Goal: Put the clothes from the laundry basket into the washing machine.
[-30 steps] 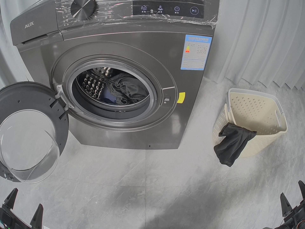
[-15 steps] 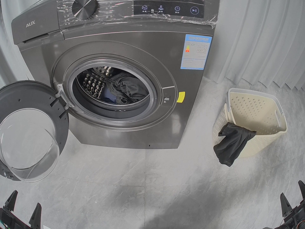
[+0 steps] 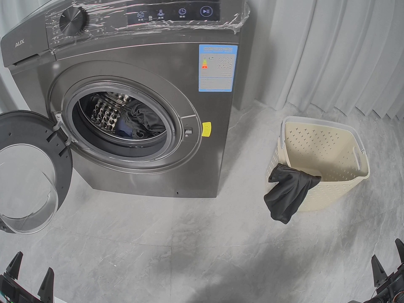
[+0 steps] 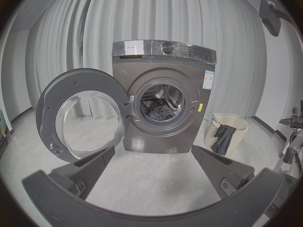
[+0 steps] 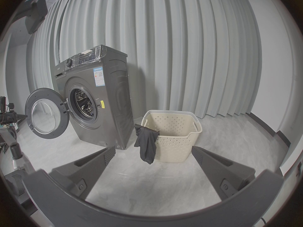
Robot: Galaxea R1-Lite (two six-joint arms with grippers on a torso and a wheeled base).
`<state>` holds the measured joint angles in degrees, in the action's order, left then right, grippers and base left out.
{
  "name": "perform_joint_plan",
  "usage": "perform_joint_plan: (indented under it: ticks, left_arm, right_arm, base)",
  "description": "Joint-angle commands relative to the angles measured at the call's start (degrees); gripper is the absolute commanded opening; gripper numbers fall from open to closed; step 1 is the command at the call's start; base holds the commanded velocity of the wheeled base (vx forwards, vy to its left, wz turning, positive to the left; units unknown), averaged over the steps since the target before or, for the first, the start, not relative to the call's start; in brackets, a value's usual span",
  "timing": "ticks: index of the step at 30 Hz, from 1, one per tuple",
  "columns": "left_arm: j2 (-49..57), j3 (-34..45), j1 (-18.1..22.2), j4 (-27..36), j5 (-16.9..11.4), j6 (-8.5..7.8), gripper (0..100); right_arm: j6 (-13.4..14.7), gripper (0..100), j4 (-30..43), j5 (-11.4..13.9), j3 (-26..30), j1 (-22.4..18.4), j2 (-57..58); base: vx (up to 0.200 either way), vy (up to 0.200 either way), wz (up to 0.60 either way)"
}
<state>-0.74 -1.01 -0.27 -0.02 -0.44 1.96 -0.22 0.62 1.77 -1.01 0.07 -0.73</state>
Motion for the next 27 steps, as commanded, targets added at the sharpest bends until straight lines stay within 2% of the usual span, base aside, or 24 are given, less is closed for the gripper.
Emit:
perform_joint_plan:
  ticks: [1, 3, 15, 27]
  left_arm:
    - [0.4, 0.9, -0.1, -0.1, 0.0, 0.06, 100]
    - [0.4, 0.9, 0.0, 0.0, 0.0, 0.06, 100]
    - [0.5, 0.9, 0.0, -0.1, 0.0, -0.12, 100]
    - [0.5, 0.9, 0.0, 0.0, 0.0, -0.2, 100]
  right_arm:
    - [0.0, 100, 0.0, 0.0, 0.8, 0.0, 0.7]
    - [0.0, 100, 0.0, 0.0, 0.8, 0.0, 0.7]
    - [0.0, 100, 0.1, 0.1, 0.8, 0.0, 0.7]
    - [0.0, 100, 0.0, 0.1, 0.8, 0.0, 0.7]
  base:
    - [0.0, -0.2, 0.0]
    - [0.0, -0.2, 0.0]
    - [0.0, 0.0, 0.0]
    - [0.0, -0.2, 0.0]
